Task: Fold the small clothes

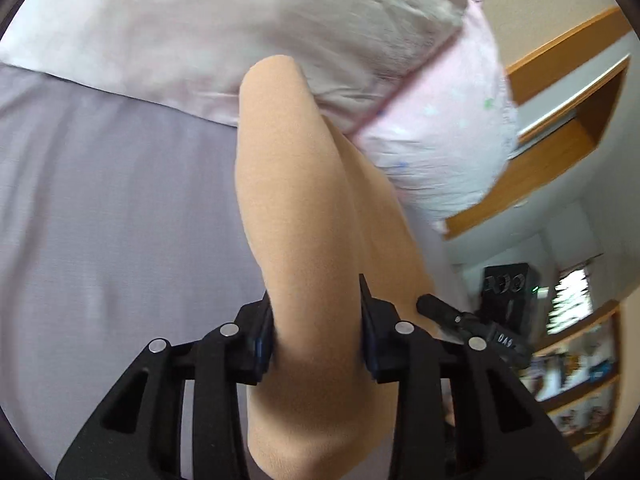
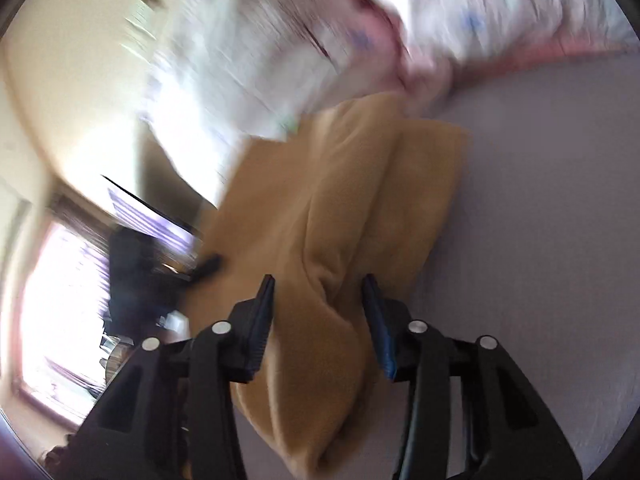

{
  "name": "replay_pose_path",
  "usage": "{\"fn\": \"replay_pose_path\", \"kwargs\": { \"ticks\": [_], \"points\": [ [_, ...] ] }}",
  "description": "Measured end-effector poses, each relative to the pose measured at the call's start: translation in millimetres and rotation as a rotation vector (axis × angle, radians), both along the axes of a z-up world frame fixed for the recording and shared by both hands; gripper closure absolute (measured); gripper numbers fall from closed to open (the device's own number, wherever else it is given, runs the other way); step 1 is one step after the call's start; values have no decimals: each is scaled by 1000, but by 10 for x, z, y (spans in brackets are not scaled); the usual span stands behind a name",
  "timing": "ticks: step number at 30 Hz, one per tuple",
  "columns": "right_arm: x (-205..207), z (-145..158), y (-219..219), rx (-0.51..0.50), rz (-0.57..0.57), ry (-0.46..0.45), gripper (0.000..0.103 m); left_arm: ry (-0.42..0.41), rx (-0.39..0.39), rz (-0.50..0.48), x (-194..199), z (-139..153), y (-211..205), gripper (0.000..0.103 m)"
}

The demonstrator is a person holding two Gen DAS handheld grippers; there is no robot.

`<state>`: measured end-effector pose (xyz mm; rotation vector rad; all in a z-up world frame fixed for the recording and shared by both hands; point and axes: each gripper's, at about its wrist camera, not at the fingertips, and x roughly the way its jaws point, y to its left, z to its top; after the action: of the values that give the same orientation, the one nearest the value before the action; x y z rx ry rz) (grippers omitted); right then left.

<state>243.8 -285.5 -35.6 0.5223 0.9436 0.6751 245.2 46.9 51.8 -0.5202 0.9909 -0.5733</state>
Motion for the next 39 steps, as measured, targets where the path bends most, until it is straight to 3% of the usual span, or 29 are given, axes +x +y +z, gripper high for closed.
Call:
{"fn": "replay_pose_path", "kwargs": {
  "ticks": [2, 5, 9, 12, 13, 14, 15, 18, 20, 23, 25, 26, 27, 29, 31, 34, 36, 37, 38, 39],
  "points": [
    [9, -5, -106, -8, -68, 23, 55, 20, 8, 14, -95, -50, 239, 67],
    [-14, 215, -312, 38, -181, -71, 55, -36, 28, 35, -257, 48, 391, 67],
    [324, 289, -129, 44, -164, -39, 55, -131, -10, -33, -474, 210, 244, 48],
    [633, 167, 65, -4, -164, 28, 56, -175, 18, -111, -579, 226, 46, 44],
    [710, 112, 114, -10, -160, 52, 62, -181, 30, -122, -577, 228, 9, 44],
    [761, 52, 133, 3, -146, 66, 96, -176, 43, -126, -551, 201, -53, 44],
    [763, 42, 159, 11, -140, 54, 95, -171, 51, -125, -524, 182, -105, 44],
    [540, 298, -12, 27, -232, -119, 96, -163, 38, -138, -524, 121, -94, 44],
    [510, 299, -136, 4, -291, -109, 95, -163, 10, -170, -521, 104, -144, 44],
    [457, 222, -131, -119, -287, -19, 86, -165, 57, -175, -530, 81, -217, 44],
    [236, 341, -206, -40, -276, -73, 74, -167, 35, -178, -591, 101, -179, 42],
    [107, 402, -234, 26, -241, -102, 60, -168, 18, -181, -636, 117, -147, 38],
    [-70, 463, -241, 94, -191, -125, 52, -176, 12, -182, -675, 131, -129, 34],
    [-328, 490, -163, 165, -81, -142, 50, -198, 26, -181, -736, 153, -137, 28],
    [-529, 401, -46, 164, -5, -111, 44, -193, 56, -181, -756, 102, -200, 26],
    [-558, 116, 4, 29, -48, 11, 43, -177, 118, -175, -804, 11, -285, 25],
    [-674, 106, -94, -6, -94, 10, 45, -202, 167, -166, -937, 57, -279, 24],
    [-754, 170, -150, -20, -106, -15, 38, -218, 214, -150, -1032, 86, -263, 19],
    [-873, 259, -190, -52, -124, -55, 20, -229, 262, -126, -1105, 97, -251, 6],
    [-1020, 367, -215, -122, -167, -109, 2, -256, 341, -79, -1228, 110, -229, 1]
  ]
}}
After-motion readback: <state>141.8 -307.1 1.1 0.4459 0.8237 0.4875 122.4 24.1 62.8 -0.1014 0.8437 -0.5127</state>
